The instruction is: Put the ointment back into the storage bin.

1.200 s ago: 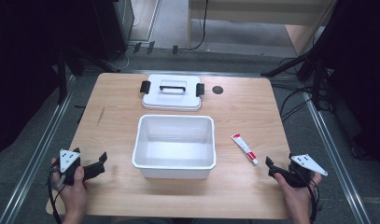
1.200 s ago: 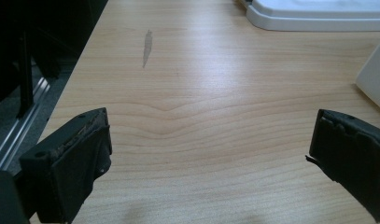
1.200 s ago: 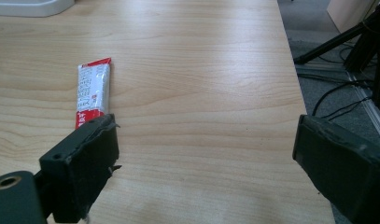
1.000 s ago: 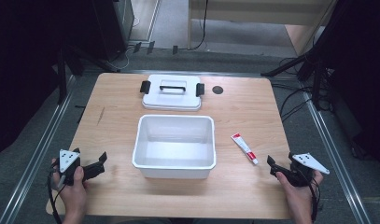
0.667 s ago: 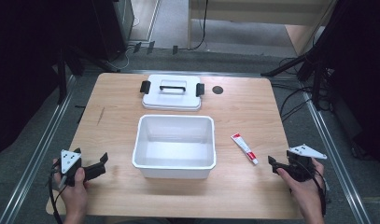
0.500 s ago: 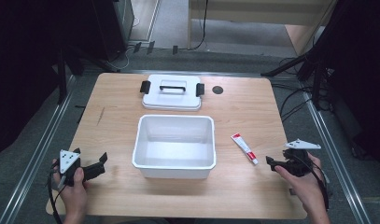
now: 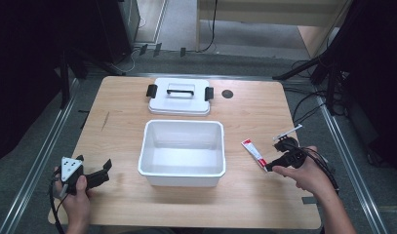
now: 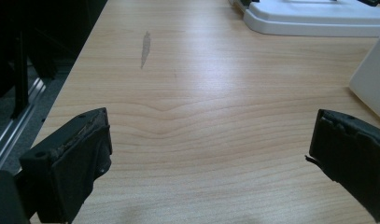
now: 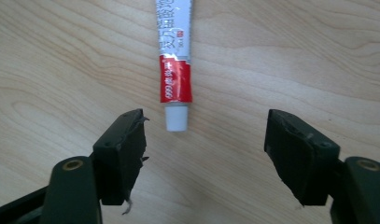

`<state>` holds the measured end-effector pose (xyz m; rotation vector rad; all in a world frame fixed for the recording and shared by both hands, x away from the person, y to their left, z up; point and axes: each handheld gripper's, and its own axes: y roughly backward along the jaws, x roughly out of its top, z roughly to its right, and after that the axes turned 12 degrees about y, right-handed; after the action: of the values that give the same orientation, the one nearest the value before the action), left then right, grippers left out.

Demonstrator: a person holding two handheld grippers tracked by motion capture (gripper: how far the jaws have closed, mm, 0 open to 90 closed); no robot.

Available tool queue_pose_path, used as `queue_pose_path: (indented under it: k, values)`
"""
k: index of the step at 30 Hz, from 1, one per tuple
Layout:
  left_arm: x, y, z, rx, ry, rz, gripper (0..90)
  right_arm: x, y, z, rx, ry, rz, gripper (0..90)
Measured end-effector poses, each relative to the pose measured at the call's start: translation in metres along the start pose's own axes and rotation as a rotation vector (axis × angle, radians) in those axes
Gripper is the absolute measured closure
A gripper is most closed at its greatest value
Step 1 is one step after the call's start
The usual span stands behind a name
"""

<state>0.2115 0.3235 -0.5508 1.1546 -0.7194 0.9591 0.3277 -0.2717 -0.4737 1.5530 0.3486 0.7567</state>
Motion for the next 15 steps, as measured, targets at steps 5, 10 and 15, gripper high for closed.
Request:
queue_pose_path:
  k: [5,10,15]
  values:
    - [0.0,0.0,-0.001,-0.002,0.007,-0.004,0.0,0.013,-0.002,-0.002,0.031,0.016,-0.061,40.4]
    - [0.001,-0.002,0.0,0.003,-0.003,-0.018,0.0,0.033,-0.013,-0.01,0.014,0.086,-0.164,47.4]
    - [0.001,-0.003,0.0,0.003,-0.003,-0.016,0.0,0.048,-0.02,-0.01,0.02,0.066,-0.191,53.4]
